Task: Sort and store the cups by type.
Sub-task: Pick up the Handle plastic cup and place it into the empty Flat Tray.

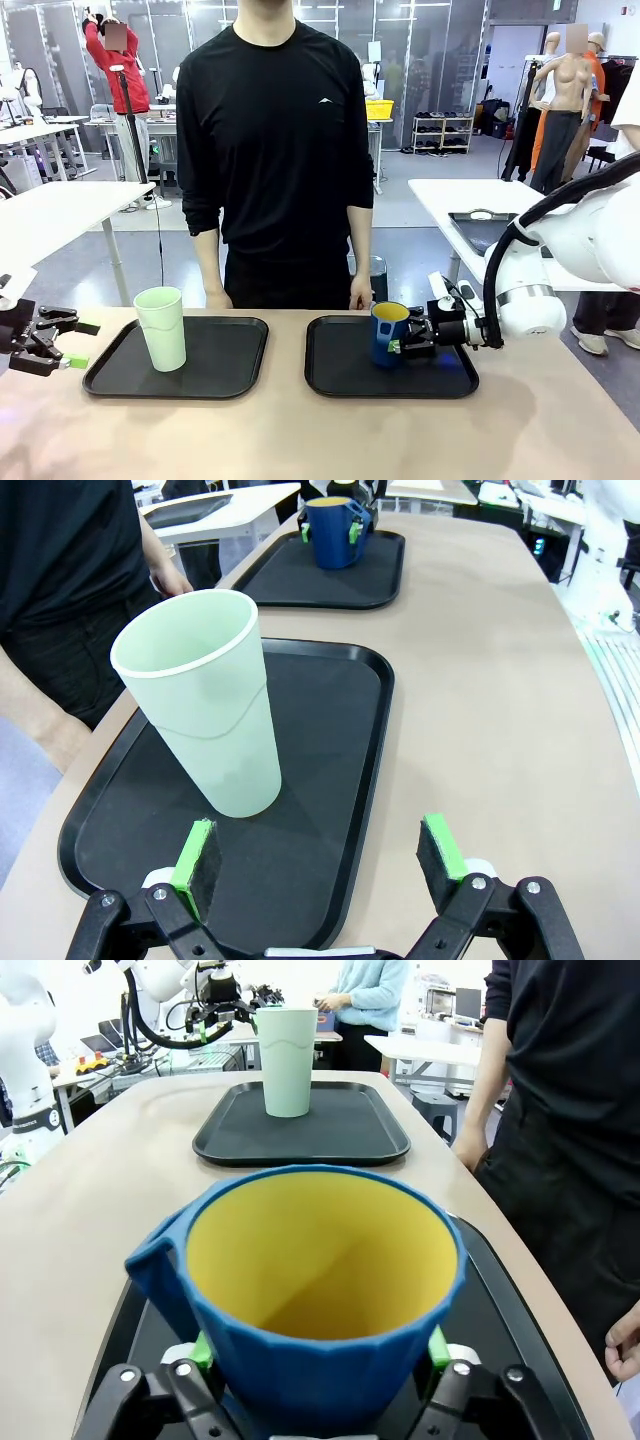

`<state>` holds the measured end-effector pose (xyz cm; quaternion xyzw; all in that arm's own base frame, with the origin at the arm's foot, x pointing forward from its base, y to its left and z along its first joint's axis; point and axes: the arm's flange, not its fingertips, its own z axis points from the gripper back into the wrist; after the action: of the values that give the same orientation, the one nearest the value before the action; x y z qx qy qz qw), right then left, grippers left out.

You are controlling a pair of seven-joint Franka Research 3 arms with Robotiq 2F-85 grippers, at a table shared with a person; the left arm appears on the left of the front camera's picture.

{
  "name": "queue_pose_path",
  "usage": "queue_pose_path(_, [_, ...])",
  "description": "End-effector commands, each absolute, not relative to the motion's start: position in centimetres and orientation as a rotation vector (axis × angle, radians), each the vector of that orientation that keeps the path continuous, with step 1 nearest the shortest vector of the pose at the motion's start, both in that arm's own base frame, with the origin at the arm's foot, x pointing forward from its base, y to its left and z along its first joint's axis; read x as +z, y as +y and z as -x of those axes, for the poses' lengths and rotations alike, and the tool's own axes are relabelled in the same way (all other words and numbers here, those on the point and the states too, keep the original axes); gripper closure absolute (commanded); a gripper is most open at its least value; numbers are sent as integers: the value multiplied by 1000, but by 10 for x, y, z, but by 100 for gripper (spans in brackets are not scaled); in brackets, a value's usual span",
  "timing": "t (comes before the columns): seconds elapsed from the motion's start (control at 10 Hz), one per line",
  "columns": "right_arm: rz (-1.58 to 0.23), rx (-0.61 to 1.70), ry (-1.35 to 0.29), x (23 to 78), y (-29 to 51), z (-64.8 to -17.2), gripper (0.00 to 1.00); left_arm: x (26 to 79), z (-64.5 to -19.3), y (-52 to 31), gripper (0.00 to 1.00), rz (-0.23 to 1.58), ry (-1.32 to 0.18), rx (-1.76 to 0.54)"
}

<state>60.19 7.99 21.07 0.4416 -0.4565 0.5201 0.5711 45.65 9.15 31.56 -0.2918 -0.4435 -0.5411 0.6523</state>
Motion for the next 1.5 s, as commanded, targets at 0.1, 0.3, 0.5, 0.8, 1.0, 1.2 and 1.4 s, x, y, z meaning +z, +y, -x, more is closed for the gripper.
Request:
queue_pose_path(0.1, [-1007, 1208, -1066, 213, 78, -605, 0, 316, -460, 93, 0, 674, -1020, -1240])
queue_pose_path(0.3, [-1002, 1201, -1068, 214, 72, -601, 0, 316, -460, 93, 0, 674, -1020, -1240])
queue_pose_path(0.5, [-1003, 1187, -1069, 216, 62, -598, 0, 316, -460, 93, 0, 674, -1020, -1240])
queue_pose_path(0.8, [-1010, 1199, -1031, 220, 45, -590, 0, 316, -460, 93, 0, 674, -1020, -1240])
queue_pose_path(1.0, [-1016, 1200, -1024, 220, 36, -587, 0, 316, -460, 93, 0, 674, -1020, -1240])
queue_pose_path(1.2, [-1022, 1198, -1027, 222, 23, -580, 0, 316, -460, 93, 0, 674, -1020, -1240])
queue_pose_path(1.4, [-973, 1170, -1004, 228, -1, -570, 0, 316, -460, 93, 0, 674, -1020, -1240])
